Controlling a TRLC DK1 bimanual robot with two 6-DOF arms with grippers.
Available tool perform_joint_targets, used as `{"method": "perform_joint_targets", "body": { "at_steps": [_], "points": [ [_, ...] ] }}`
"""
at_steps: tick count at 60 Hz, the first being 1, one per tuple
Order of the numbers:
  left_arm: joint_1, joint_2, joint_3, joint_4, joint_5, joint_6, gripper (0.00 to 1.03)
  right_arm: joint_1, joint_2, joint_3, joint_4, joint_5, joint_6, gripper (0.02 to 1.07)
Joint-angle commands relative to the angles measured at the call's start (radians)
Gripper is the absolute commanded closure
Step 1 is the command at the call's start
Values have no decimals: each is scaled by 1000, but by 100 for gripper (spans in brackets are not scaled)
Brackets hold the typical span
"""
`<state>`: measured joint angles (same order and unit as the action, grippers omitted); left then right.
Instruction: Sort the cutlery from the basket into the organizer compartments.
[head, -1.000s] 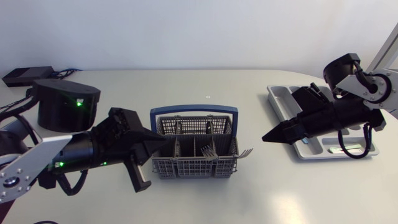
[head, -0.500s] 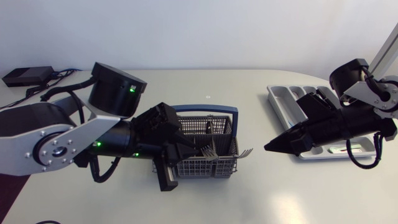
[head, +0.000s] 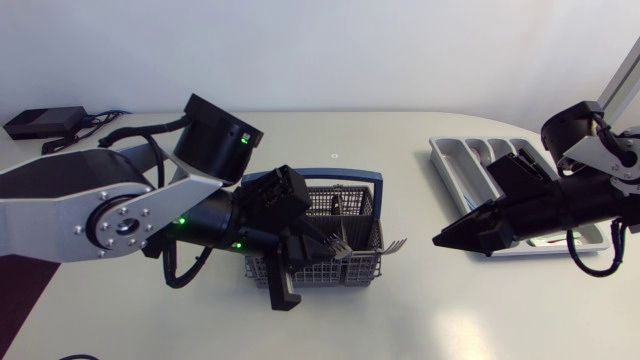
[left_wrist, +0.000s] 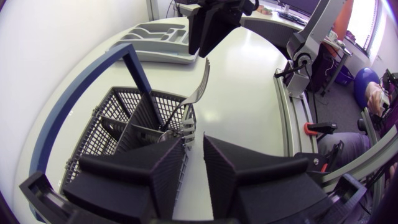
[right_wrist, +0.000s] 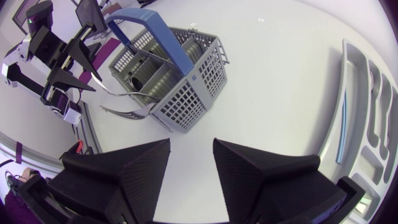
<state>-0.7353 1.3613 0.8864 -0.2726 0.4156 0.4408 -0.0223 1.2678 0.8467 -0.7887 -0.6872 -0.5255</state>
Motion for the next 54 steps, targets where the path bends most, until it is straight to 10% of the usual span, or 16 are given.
{"method": "perform_joint_targets", "body": {
  "at_steps": [1, 30, 54],
  "points": [
    [-10, 16, 39, -14, 22, -16, 78, -11, -12, -34, -18, -11, -28, 55],
    [-56, 105, 118, -88, 28, -30, 79, -30, -31, -51, -30, -11, -48, 55],
    [-46, 137, 161, -83, 28, -100, 100, -25, -53, -77, -32, -12, -51, 55]
  ]
}}
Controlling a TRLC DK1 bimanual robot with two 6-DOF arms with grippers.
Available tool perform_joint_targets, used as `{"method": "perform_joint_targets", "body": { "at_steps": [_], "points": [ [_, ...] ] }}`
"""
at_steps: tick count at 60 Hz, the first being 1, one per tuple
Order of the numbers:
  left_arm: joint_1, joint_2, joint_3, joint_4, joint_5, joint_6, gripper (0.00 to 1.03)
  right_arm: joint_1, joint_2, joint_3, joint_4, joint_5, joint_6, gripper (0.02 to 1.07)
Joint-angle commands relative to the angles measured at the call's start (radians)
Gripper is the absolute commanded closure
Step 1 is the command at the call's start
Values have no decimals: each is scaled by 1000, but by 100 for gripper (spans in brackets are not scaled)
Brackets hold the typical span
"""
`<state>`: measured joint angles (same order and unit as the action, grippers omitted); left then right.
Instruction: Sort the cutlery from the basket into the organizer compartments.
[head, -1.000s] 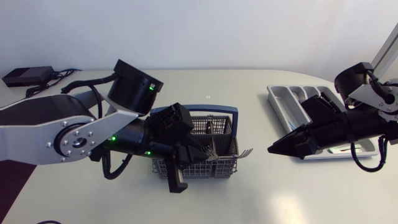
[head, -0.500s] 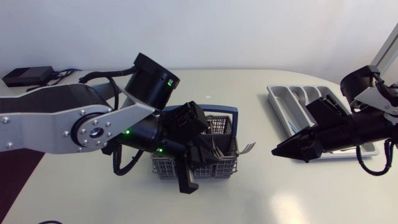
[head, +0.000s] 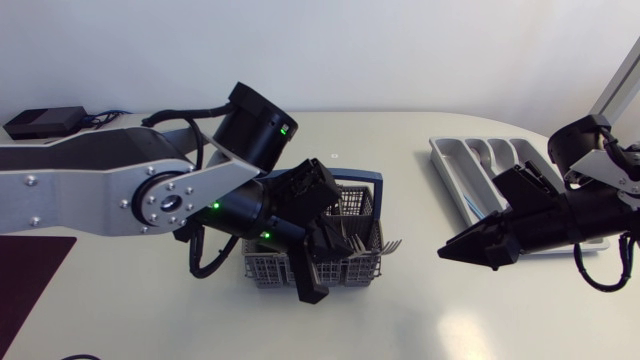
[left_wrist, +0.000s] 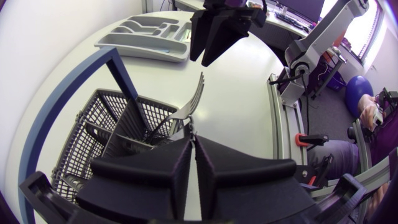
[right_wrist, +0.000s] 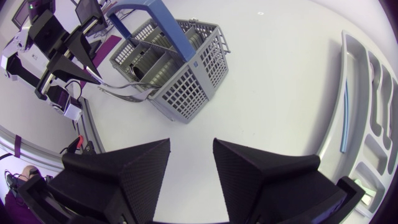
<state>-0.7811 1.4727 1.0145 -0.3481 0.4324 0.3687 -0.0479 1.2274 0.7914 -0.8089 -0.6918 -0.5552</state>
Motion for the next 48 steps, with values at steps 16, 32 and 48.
{"method": "perform_joint_targets", "body": {
  "at_steps": [16, 32, 48],
  "points": [
    [6, 0, 50, -14, 11, -50, 100, -1, -20, -27, -10, -8, -25, 55],
    [37, -66, 81, -65, 89, -90, 100, 8, -42, -27, -18, -8, -14, 55],
    [62, -134, 190, -178, 129, -111, 100, 25, -74, -12, -53, -6, -6, 55]
  ]
}}
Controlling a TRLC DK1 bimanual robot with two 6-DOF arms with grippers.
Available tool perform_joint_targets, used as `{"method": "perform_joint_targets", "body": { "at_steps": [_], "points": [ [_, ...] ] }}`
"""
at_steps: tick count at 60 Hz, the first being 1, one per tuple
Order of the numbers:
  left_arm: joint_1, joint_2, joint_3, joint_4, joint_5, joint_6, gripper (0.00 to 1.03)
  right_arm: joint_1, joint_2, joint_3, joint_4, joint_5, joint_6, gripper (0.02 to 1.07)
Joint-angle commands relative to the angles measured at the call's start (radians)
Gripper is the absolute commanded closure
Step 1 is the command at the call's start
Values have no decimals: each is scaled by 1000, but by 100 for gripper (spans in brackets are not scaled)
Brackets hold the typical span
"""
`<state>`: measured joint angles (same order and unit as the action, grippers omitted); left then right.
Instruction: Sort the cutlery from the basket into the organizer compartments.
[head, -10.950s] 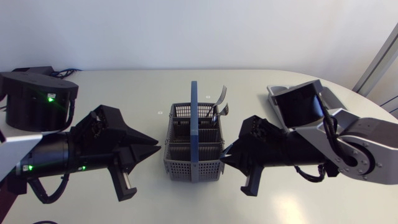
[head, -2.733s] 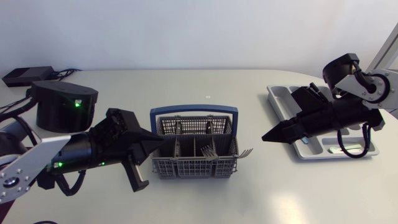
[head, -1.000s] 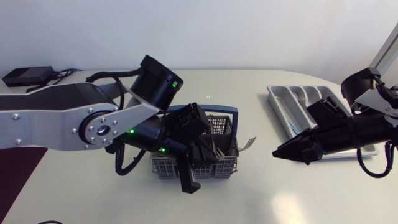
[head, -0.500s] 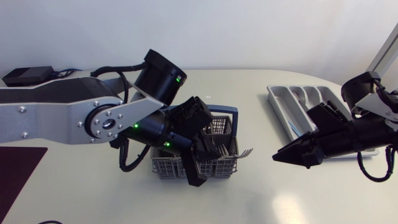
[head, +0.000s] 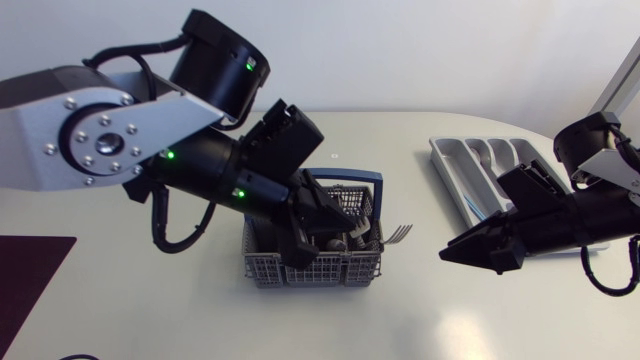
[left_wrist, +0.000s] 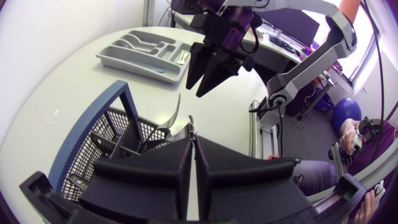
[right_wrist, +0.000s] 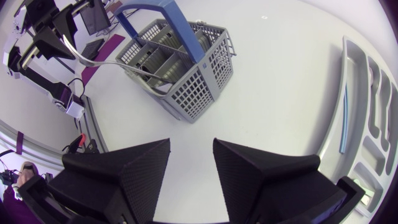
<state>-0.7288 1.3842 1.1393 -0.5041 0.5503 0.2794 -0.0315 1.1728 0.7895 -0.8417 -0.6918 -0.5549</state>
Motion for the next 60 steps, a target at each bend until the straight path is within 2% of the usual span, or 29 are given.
{"method": "perform_joint_targets", "body": {
  "at_steps": [1, 16, 21, 28, 41, 49, 60],
  "points": [
    [11, -47, 68, -25, 13, -22, 100, 8, -21, -10, -22, -6, -7, 55],
    [20, -149, 146, -154, 14, -17, 100, 44, -122, 24, -71, -6, -45, 55],
    [14, -174, 162, -192, 17, -16, 100, 59, -196, 40, -91, -40, -63, 54],
    [14, -194, 169, -220, 43, -19, 100, 81, -260, 65, -109, -74, -82, 47],
    [40, -159, 192, -271, 198, -32, 100, 131, -312, 109, -115, -190, -108, 46],
    [52, -114, 206, -280, 284, -45, 100, 211, -351, 93, -69, -195, -97, 46],
    [46, -48, 215, -280, 356, -43, 100, 271, -364, 40, 29, -193, -74, 46]
  ]
}}
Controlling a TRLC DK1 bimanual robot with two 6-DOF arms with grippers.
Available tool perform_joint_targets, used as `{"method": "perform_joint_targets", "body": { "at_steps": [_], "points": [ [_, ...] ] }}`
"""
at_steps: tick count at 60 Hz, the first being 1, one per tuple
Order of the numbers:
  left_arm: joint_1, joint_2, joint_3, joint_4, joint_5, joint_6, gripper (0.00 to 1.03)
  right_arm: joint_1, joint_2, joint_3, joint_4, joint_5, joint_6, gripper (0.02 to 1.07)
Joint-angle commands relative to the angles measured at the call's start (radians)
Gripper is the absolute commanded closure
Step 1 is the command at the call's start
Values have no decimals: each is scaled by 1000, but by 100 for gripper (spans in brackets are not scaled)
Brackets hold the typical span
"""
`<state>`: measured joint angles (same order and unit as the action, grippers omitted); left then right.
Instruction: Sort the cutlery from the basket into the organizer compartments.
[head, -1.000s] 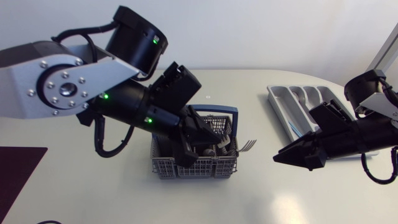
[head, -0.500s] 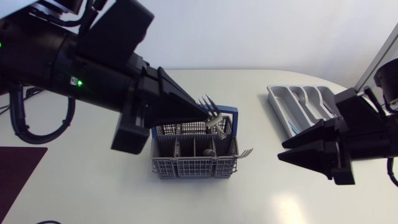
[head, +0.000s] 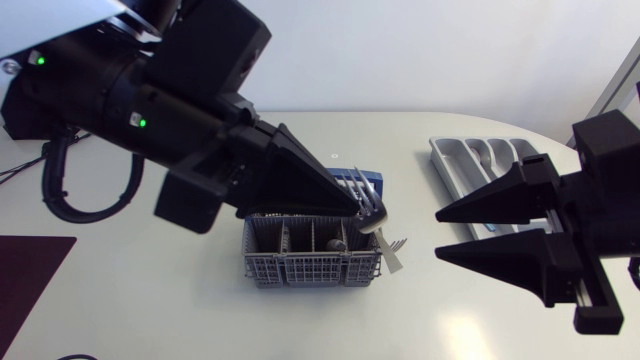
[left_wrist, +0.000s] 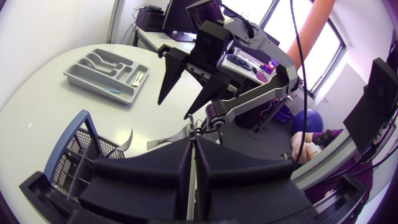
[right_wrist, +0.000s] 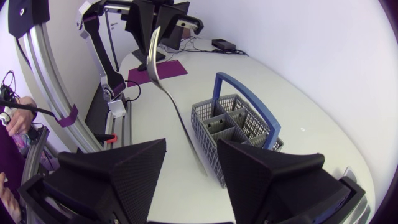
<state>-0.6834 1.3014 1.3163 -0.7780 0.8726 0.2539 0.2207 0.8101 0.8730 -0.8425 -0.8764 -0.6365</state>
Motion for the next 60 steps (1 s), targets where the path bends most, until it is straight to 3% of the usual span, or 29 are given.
{"method": "perform_joint_targets", "body": {
  "at_steps": [1, 13, 29, 53, 60],
  "points": [
    [-1, 39, 38, -6, 35, -16, 100, 20, -2, -46, 39, -9, 11, 46],
    [4, 102, 64, -4, 89, -13, 100, 92, 18, -98, 149, 28, 49, 47],
    [4, 136, 81, -4, 100, -12, 100, 181, 38, -126, 250, 77, 106, 58],
    [15, 136, 81, -6, 112, -12, 100, 249, 43, -126, 283, 114, 149, 101],
    [18, 134, 80, -6, 114, -12, 100, 261, 43, -124, 280, 131, 158, 101]
  ]
}}
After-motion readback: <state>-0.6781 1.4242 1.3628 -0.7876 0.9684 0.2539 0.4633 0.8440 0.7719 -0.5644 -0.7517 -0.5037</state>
